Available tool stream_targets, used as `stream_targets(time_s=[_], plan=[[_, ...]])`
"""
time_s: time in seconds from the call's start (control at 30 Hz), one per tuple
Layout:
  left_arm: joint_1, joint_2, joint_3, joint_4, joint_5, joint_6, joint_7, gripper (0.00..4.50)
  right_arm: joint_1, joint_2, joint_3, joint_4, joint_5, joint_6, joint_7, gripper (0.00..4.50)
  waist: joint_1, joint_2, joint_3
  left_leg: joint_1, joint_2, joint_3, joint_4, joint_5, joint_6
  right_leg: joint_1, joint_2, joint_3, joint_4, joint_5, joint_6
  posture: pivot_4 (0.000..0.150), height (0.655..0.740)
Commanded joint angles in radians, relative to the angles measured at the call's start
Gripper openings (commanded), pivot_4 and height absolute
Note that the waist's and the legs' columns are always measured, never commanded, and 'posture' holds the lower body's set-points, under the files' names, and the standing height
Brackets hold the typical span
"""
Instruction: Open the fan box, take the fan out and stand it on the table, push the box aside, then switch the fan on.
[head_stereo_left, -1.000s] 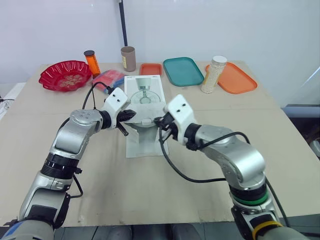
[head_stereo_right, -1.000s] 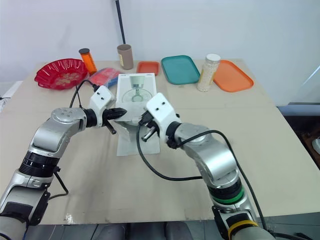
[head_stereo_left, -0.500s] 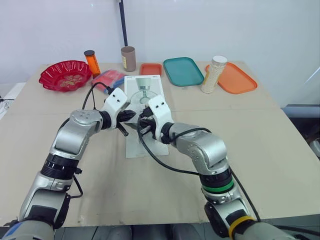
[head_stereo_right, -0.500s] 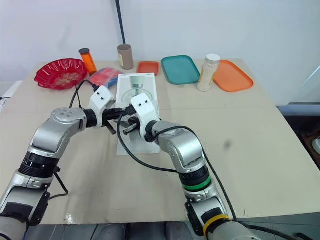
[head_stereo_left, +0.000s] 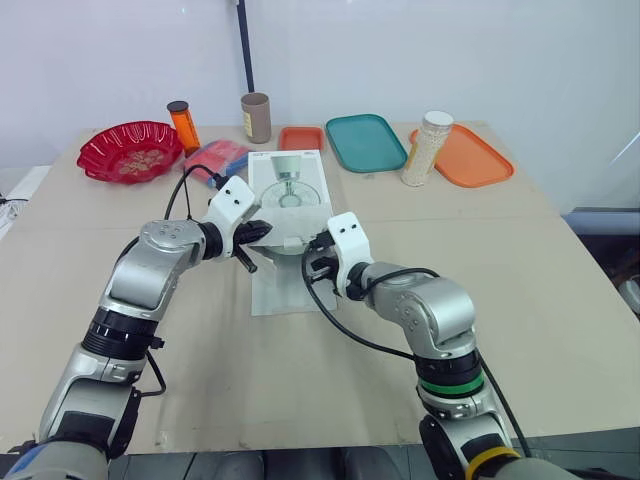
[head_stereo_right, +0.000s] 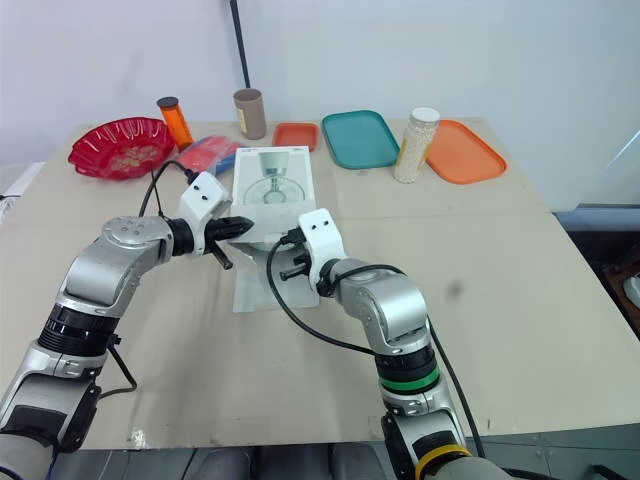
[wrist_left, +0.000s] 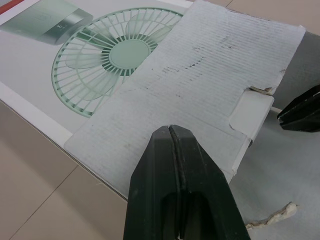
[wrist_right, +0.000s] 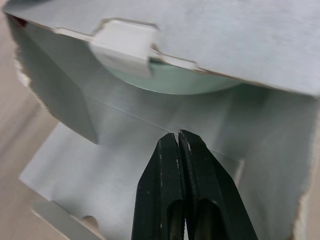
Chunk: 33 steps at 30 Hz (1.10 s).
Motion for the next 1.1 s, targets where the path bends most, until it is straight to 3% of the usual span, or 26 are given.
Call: stream_targets(time_s=[0.03,0.23,0.4,0.8,1.1], plan=[[0.016,-0.002,-0.025,0.007,0.003,0.009,-0.017,0.00,0.002,-0.004,-0.034,-0.082,0.004,0.028,-0.016,0.06,0.000,0.000,0.000,0.000,0.000,0.000,0.000,0.000,0.000,0.000,0.000,0.000,0.000,0.000,0.000,0.150,0.7400],[0.015,0.000,-0.025,0.009,0.003,0.007,-0.021,0.00,0.045,-0.077,-0.034,-0.125,-0.006,0.022,-0.010,0.06,0.000,0.000,0.000,0.000,0.000,0.000,0.000,0.000,0.000,0.000,0.000,0.000,0.000,0.000,0.000,0.150,0.7400],[0.016,0.000,-0.025,0.007,0.004,0.008,-0.019,0.00,0.080,-0.191,0.019,-0.048,-0.058,-0.162,0.013,0.06,0.000,0.000,0.000,0.000,0.000,0.001,0.000,0.000,0.000,0.000,0.000,0.000,0.000,0.000,0.000,0.150,0.7400],[0.044,0.010,-0.006,-0.033,0.000,0.035,-0.002,0.00,0.014,-0.154,0.046,0.215,-0.096,-0.518,0.075,0.06,-0.001,0.000,0.000,0.000,0.000,0.001,0.000,0.000,0.000,0.000,0.000,0.001,0.000,0.000,0.000,0.150,0.7400],[0.061,0.005,0.011,-0.067,-0.006,0.060,0.019,0.00,0.002,-0.110,0.017,0.277,-0.065,-0.609,0.135,0.06,-0.002,0.000,0.000,0.000,0.001,0.001,0.000,0.000,0.000,0.000,0.001,0.001,0.000,0.000,0.000,0.150,0.7400]])
